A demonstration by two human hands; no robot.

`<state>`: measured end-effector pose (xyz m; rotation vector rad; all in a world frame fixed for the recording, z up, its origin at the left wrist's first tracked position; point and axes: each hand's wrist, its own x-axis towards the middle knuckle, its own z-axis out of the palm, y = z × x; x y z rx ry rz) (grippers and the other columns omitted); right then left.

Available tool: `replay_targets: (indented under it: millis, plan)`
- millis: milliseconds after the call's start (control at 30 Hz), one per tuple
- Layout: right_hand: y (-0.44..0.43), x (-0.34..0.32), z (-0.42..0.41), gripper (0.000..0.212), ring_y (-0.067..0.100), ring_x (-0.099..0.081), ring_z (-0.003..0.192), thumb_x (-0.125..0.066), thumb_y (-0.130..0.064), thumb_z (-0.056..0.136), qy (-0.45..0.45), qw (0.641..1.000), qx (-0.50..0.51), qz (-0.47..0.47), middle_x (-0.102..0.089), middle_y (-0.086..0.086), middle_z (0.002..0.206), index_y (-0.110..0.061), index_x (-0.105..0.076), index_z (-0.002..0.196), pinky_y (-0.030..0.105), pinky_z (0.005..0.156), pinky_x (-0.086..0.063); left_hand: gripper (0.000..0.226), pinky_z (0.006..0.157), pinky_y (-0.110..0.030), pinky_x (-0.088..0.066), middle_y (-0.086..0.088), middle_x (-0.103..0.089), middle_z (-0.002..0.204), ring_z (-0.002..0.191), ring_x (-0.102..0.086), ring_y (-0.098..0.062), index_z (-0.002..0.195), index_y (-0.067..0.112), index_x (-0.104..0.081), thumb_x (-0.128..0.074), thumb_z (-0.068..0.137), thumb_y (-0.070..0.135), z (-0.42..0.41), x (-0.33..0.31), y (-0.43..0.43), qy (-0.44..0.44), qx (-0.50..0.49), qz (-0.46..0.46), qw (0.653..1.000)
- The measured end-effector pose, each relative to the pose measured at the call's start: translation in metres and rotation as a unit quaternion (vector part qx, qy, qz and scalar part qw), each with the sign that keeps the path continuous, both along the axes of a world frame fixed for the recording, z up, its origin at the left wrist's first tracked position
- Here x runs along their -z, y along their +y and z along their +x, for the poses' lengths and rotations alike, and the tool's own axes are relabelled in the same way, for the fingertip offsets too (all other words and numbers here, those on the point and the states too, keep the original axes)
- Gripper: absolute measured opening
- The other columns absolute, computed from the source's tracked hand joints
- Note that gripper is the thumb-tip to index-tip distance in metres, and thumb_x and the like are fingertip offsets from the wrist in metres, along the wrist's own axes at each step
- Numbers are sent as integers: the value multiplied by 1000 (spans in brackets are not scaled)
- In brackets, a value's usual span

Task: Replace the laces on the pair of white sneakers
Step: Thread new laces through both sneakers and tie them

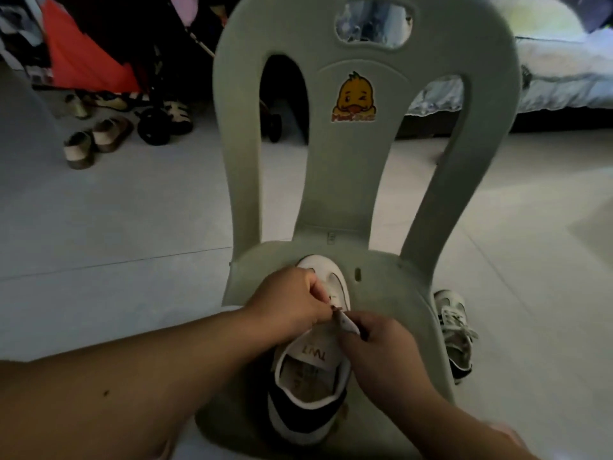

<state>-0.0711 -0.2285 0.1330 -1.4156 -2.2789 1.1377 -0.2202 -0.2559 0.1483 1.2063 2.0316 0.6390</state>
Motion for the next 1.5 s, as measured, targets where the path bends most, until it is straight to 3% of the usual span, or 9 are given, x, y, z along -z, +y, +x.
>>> replay_targets:
  millis: [233,400,667,833,967,1067,1233,1367,1500]
  plan:
    - [3,6,5,22,30,-67,79,-54,-10,84,101,967,125,-196,-71,9,74,-18,-74,78,50,75,-54,13,77,-29,-54,7,-71,84,78,-63,-7,84,22,-75,-68,73,22,5,2,4,68,44,22,996]
    - [8,4,10,37,15,-67,64,-51,4,84,149,939,139,-277,-71,3,68,-19,-76,68,30,60,-54,14,76,-28,-52,7,-70,85,79,-62,-6,88,27,-74,-65,81,34,7,0,5,136,94,42,985]
    - [6,7,7,30,32,-69,87,-55,-4,87,144,946,125,-261,-73,9,82,-23,-77,78,51,82,-55,20,71,-27,-49,0,-70,86,80,-61,-15,92,25,-71,-54,88,35,13,8,7,207,126,30,970]
    - [7,5,8,26,27,-69,86,-58,-10,89,133,954,89,-255,-74,4,84,-28,-76,84,49,82,-56,17,69,-24,-45,3,-69,86,78,-59,-9,91,25,-72,-57,90,31,11,9,9,139,133,40,981]
    - [13,0,10,30,17,-69,89,-48,-35,97,197,912,109,-343,-75,1,91,-20,-74,96,39,81,-56,13,64,-18,-42,12,-61,77,74,-55,-3,76,34,-58,-63,87,30,8,13,6,99,107,58,988]
    - [17,4,7,26,17,-70,87,-50,-30,98,201,902,127,-361,-74,3,92,-17,-72,99,36,75,-56,25,65,-22,-44,12,-59,75,76,-56,-5,69,37,-49,-63,87,27,7,15,7,91,117,63,987]
    - [20,13,-1,15,21,-68,86,-59,-24,93,155,928,150,-305,-74,6,87,-14,-71,89,36,74,-55,16,74,-27,-51,11,-62,88,82,-58,-6,91,36,-62,-57,86,22,2,10,7,69,123,62,988]
    - [22,10,-2,17,14,-66,84,-55,-22,94,127,956,138,-226,-72,0,83,-17,-69,85,25,64,-44,29,86,-32,-44,5,-41,99,101,-40,-14,103,40,-65,-54,80,53,7,7,8,157,113,12,981]
    - [28,2,5,18,14,-64,84,-49,-20,98,214,912,226,-266,-70,4,88,-12,-64,93,32,70,-46,36,84,-34,-40,5,-35,104,104,-31,-18,105,43,-59,-59,72,56,12,5,9,221,135,-26,966]
